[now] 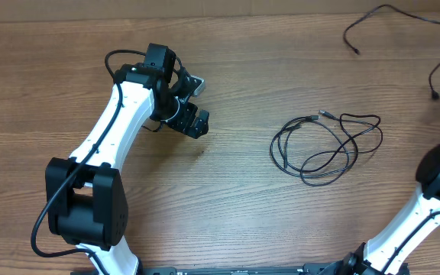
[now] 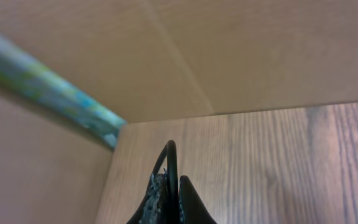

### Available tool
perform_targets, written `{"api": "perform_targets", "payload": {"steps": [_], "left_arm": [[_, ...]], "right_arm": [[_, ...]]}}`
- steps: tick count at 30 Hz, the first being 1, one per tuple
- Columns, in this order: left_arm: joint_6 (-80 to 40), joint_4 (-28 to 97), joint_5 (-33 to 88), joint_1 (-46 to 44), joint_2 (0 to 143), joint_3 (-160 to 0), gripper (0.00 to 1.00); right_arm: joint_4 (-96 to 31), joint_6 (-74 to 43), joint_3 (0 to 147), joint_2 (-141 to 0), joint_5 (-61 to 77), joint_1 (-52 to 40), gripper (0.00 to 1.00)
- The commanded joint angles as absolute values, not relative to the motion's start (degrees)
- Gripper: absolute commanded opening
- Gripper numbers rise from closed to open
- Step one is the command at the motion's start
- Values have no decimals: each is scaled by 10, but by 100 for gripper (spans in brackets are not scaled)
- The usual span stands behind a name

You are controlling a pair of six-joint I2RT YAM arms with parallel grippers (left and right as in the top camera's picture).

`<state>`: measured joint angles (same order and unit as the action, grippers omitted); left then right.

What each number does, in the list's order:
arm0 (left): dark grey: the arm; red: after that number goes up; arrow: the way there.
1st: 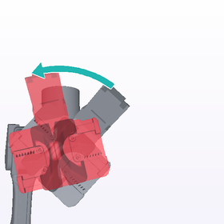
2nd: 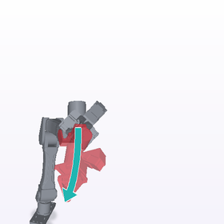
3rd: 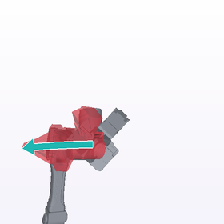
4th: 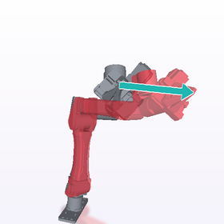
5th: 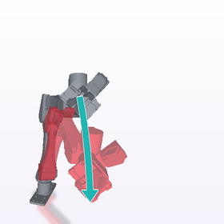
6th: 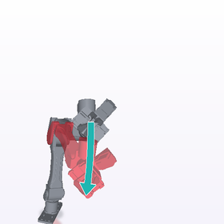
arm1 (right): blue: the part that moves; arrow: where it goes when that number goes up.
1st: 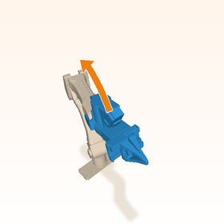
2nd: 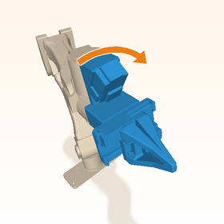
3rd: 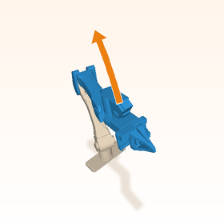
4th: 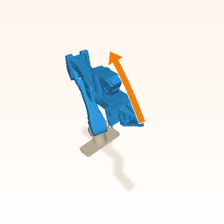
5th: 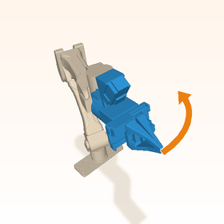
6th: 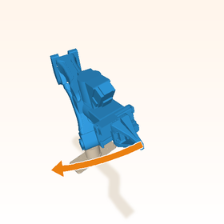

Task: Untangle cables

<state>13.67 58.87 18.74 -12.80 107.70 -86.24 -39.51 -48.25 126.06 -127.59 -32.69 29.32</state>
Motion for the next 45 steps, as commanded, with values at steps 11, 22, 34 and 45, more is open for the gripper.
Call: {"api": "perform_targets", "payload": {"steps": [11, 22, 34, 45], "left_arm": [[135, 588, 186, -135, 1084, -863, 100], [135, 588, 186, -135, 1084, -863, 99], [135, 588, 186, -135, 1084, -863, 100], [135, 588, 186, -135, 1084, -863, 100]], "right_arm": [[-416, -446, 1267, -1281, -212, 334, 100], [-611, -382, 1267, -1280, -162, 333, 100], [-788, -383, 1267, -1280, -188, 335, 100], [-787, -383, 1197, -1281, -238, 347, 100]]}}
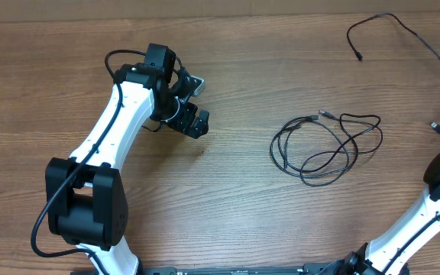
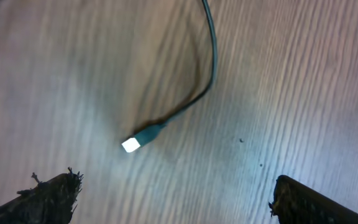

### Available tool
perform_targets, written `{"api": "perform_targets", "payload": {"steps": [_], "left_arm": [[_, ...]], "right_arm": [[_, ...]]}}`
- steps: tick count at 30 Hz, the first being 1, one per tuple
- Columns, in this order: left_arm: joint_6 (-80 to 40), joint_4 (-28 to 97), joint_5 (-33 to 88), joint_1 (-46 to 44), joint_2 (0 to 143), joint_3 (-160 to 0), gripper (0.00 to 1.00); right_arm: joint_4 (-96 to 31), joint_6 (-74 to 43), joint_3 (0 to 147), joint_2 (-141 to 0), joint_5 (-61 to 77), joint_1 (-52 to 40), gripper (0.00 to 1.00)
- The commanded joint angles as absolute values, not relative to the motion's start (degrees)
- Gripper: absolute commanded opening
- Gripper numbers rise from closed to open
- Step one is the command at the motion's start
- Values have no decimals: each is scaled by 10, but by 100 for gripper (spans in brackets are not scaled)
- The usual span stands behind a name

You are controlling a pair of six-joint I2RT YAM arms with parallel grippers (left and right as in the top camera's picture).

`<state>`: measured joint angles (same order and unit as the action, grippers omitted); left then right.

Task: Untangle cables

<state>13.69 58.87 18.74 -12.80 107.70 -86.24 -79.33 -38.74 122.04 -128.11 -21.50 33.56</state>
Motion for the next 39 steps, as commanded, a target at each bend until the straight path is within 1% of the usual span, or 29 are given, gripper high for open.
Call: {"api": "perform_targets", "payload": {"steps": [1, 7, 12, 15, 18, 31, 39], "left_arm": [[135, 588, 186, -135, 1084, -863, 100], [135, 588, 186, -135, 1084, -863, 99], [135, 588, 186, -135, 1084, -863, 100], [135, 588, 186, -135, 1084, -863, 100], [135, 588, 186, -135, 1084, -863, 100], [135, 588, 186, -135, 1084, -863, 100], [135, 588, 186, -135, 1084, -863, 100]], "right_arm": [[-782, -383, 1186, -1281, -237, 352, 100], [-744, -375, 1112, -1281, -224, 388, 100], [-656, -268, 1056, -1281, -117, 421, 100], [-609, -260, 1026, -1281, -86, 438, 100], [-571, -222, 1019, -1281, -47, 444, 100], [-475, -220, 1016, -1283, -41, 442, 100], [-486, -225, 1016, -1316, -41, 441, 100]]}}
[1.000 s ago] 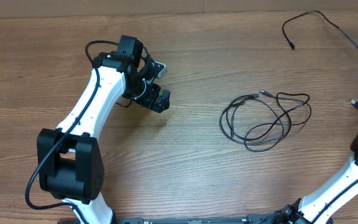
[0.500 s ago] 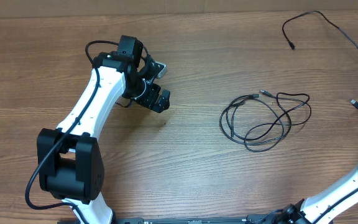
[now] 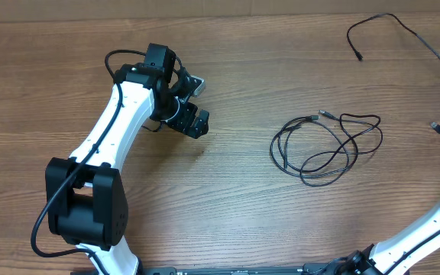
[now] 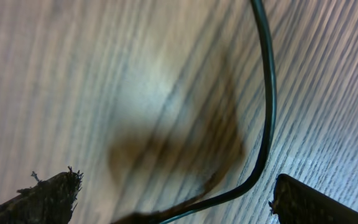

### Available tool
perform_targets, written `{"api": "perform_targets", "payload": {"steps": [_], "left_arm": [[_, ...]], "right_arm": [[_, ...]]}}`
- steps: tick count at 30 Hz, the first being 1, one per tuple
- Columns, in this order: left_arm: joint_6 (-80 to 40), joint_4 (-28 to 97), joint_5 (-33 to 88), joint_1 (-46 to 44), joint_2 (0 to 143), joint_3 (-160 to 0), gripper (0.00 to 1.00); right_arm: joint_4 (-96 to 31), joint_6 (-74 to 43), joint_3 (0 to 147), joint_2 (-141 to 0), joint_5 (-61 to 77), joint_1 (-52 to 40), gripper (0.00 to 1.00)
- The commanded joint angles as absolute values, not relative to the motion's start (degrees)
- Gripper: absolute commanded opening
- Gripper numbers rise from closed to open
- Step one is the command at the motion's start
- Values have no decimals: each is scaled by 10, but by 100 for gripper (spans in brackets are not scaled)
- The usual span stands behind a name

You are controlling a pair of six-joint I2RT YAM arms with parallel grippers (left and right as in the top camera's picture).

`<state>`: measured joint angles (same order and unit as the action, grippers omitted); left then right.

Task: Untangle cables

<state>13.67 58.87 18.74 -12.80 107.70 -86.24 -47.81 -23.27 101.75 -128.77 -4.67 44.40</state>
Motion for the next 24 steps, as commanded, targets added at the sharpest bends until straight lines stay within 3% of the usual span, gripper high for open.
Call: {"api": "perform_targets", "payload": {"steps": [1, 13, 24], "left_arm": [[135, 588, 186, -135, 1084, -863, 100], [135, 588, 186, -135, 1084, -863, 99], [135, 588, 186, -135, 1084, -863, 100]], "right_arm": [[-491, -225, 1016, -1320, -41, 441, 100], [-462, -227, 992, -1329, -37, 440, 100], [-342, -256, 986, -1348, -23, 431, 100]]}}
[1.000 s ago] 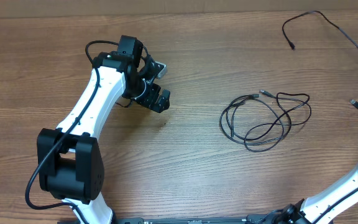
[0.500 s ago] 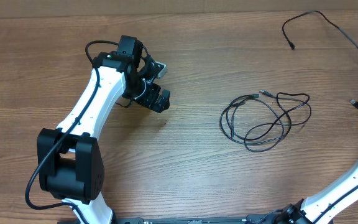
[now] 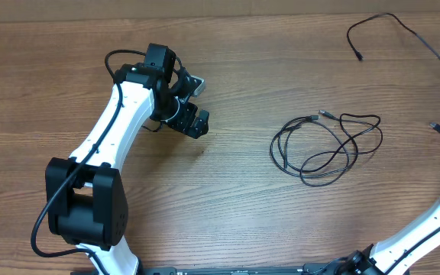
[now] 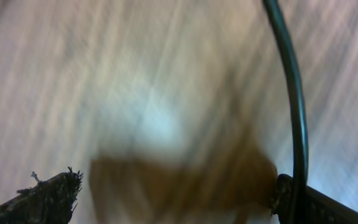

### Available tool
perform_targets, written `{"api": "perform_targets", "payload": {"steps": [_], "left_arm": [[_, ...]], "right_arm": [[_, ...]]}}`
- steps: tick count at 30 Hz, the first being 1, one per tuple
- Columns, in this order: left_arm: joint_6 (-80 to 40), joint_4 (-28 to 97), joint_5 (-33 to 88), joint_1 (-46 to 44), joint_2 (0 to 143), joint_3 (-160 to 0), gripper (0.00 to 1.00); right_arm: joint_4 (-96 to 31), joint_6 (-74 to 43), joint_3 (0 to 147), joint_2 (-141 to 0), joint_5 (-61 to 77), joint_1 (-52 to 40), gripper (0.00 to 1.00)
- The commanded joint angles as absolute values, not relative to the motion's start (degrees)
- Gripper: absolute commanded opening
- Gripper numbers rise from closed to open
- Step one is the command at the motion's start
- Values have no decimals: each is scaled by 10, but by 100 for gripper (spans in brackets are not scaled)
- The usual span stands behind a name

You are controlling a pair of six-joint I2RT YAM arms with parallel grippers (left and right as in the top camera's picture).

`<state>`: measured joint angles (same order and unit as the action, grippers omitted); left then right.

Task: Untangle cables

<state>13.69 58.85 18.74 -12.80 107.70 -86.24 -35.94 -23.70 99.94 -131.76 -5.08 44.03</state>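
A tangled black cable coil (image 3: 325, 145) lies right of the table's middle. A second black cable (image 3: 392, 18) runs along the far right, and its loose plug end (image 3: 435, 126) rests near the right edge. My right gripper (image 4: 173, 196) is open very close above the wood, with that cable (image 4: 294, 112) running down against its right fingertip (image 4: 291, 199). Overhead, only its tip shows at the frame edge. My left gripper (image 3: 193, 121) hovers at the left, far from both cables; its jaw state does not show.
The wooden table (image 3: 228, 206) fills the view. The left arm (image 3: 121, 122) reaches over its left half. A cardboard wall lines the far edge (image 3: 205, 9).
My right gripper has come closer to the table, still open. The cable that crossed between its fingers now lies against the right fingertip. The coil and left arm are unmoved.
At first my right gripper was shut on the second cable, held up near the cardboard wall. Then it was open above the cable's plug lying on the table. Later it sat low over that cable, and now lower, the strand at its right finger.
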Motion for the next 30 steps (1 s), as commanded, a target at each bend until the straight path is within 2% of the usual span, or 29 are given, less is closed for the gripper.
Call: {"api": "perform_targets", "payload": {"steps": [1, 11, 18, 23, 30], "left_arm": [[135, 588, 186, -135, 1084, -863, 99], [135, 588, 186, -135, 1084, -863, 100], [135, 588, 186, -135, 1084, -863, 100], [135, 588, 186, -135, 1084, -863, 99], [135, 588, 186, -135, 1084, -863, 100]], "right_arm": [[-325, -260, 986, -1353, -17, 427, 100], [-138, -360, 986, -1406, 38, 363, 100], [-32, -378, 987, -1410, 35, 314, 100], [-50, -378, 987, -1410, 36, 308, 100], [-165, -375, 987, -1409, 123, 326, 98]]}}
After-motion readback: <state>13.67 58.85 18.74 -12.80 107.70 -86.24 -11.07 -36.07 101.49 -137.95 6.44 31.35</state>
